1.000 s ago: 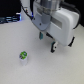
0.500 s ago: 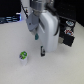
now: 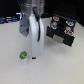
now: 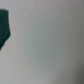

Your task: Open the kcup holder, insert the kcup into the holder, and close the kcup holder

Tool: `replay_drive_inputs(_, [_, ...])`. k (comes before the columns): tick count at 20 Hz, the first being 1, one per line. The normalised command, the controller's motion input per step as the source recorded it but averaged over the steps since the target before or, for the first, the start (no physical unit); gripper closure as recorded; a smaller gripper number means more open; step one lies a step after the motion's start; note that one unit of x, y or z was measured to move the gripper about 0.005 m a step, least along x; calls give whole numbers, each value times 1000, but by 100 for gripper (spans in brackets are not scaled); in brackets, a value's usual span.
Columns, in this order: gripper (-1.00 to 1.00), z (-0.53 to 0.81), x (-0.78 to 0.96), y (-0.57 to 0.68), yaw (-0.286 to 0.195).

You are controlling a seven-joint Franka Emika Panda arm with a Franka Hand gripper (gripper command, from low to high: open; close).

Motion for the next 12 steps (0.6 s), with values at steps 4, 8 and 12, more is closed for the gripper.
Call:
replay_drive_inputs(4, [-100,-230,-173,-460,-293])
replay_drive_inputs(8, [-100,-280,-154,-450,-299])
replay_drive_inputs(12, [-100,-325,-30,-384,-284])
